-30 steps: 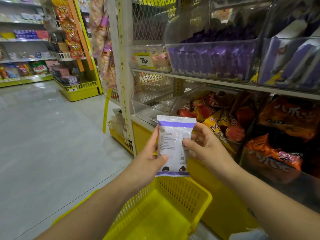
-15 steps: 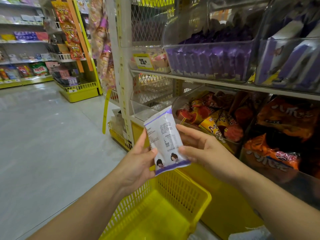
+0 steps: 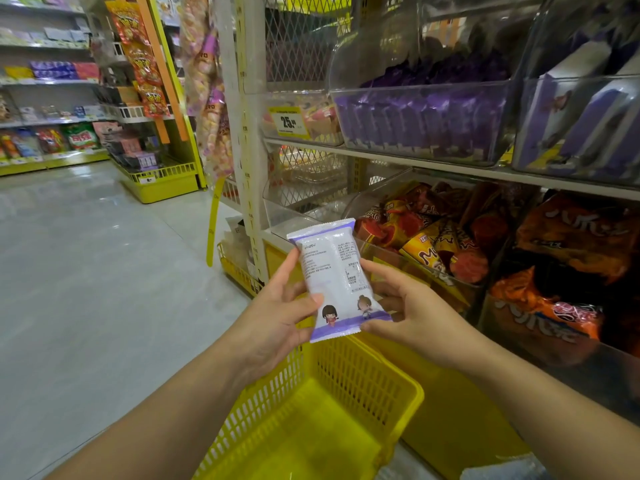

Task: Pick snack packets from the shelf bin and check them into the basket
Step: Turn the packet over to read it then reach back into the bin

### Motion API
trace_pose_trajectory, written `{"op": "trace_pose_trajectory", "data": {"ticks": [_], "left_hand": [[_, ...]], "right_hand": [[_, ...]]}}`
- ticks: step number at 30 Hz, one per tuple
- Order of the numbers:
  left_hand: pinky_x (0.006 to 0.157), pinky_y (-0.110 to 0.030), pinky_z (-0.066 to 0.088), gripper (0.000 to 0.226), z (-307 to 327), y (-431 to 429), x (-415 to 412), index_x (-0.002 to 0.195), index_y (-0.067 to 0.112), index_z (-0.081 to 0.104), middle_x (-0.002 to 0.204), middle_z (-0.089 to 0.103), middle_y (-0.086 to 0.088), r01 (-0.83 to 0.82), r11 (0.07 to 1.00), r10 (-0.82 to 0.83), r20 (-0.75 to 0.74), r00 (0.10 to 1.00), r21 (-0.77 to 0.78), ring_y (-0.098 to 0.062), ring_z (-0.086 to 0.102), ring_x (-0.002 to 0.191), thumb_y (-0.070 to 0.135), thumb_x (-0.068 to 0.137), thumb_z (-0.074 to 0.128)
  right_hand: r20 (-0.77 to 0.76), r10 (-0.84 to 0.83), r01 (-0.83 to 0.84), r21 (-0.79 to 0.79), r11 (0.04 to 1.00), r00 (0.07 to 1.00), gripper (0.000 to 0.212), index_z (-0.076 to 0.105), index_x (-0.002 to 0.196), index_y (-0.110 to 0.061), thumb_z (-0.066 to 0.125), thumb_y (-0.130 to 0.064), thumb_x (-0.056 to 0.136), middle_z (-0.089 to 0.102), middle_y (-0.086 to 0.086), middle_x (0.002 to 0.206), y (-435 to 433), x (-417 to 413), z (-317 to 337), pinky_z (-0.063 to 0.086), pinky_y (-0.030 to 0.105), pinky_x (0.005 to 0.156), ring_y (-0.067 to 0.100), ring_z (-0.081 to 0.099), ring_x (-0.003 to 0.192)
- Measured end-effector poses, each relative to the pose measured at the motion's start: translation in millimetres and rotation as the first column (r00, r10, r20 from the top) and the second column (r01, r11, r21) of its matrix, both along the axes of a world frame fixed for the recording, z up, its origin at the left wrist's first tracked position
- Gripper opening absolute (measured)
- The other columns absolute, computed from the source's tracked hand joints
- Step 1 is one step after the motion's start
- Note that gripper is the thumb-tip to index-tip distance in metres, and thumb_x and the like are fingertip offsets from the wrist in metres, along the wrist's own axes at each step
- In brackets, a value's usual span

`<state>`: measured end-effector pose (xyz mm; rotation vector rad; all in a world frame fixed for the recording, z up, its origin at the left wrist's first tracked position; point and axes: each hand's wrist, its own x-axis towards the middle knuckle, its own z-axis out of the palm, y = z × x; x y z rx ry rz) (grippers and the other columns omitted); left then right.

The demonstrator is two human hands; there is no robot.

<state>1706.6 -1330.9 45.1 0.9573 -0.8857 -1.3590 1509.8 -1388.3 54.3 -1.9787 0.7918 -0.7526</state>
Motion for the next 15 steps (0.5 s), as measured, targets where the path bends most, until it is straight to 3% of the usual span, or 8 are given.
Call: {"op": "trace_pose_trajectory", "data": {"ticks": [4,8,10,12,15], "left_hand": [[0.073,-0.039,0.059,0.097,0,1,-7,0.144,0.050,0.030,0.128,0.062,-0.005,0.017,1.000,-0.015,0.047,0.999,-0.027,-0.026,0.069,0.106,-0.011,0.077,0.066],[0.078,-0.038,0.060,0.098,1,6,-13,0.139,0.060,0.025,0.128,0.058,0.013,0.009,0.991,0.037,0.327,0.944,-0.137,-0.016,0.069,0.105,-0.007,0.082,0.068],[0.083,-0.040,0.059,0.096,2,8,-16,0.136,0.060,0.026,0.130,0.055,0.014,0.013,0.982,0.067,0.411,0.909,-0.189,-0.013,0.067,0.107,0.000,0.078,0.075],[0.086,-0.042,0.058,0.098,3,10,-17,0.135,0.058,0.025,0.133,0.053,0.013,0.007,0.974,0.097,0.451,0.887,-0.225,-0.012,0.066,0.108,0.004,0.074,0.079],[0.085,-0.036,0.058,0.098,3,11,-18,0.132,0.061,0.024,0.126,0.052,0.025,0.017,0.965,0.123,0.508,0.853,-0.261,-0.007,0.065,0.105,0.007,0.074,0.081]], "right_hand": [[0.032,-0.054,0.055,-0.040,0.998,0.998,0.088,0.035,0.132,-0.050,0.080,-0.005,0.072,0.061,-0.014,0.121,1,4,-7,0.054,0.024,0.086,0.000,0.062,0.107],[0.010,-0.060,0.060,0.007,0.998,0.998,0.093,0.029,0.136,-0.046,0.084,-0.012,0.069,0.055,-0.025,0.124,4,8,-11,0.050,0.011,0.080,-0.013,0.054,0.110],[0.035,0.013,-0.018,0.142,0.990,0.999,0.096,0.028,0.143,-0.037,0.083,-0.008,0.070,0.055,-0.017,0.131,3,8,-10,0.052,0.017,0.085,-0.005,0.056,0.114],[0.090,0.072,-0.095,0.286,0.954,0.993,0.094,0.028,0.145,-0.031,0.079,0.001,0.072,0.060,-0.003,0.131,2,5,-7,0.053,0.033,0.092,0.010,0.062,0.114],[0.104,0.127,-0.159,0.411,0.898,0.986,0.087,0.027,0.145,-0.030,0.071,0.005,0.079,0.065,0.005,0.126,0,1,-4,0.047,0.051,0.100,0.026,0.063,0.113]]}}
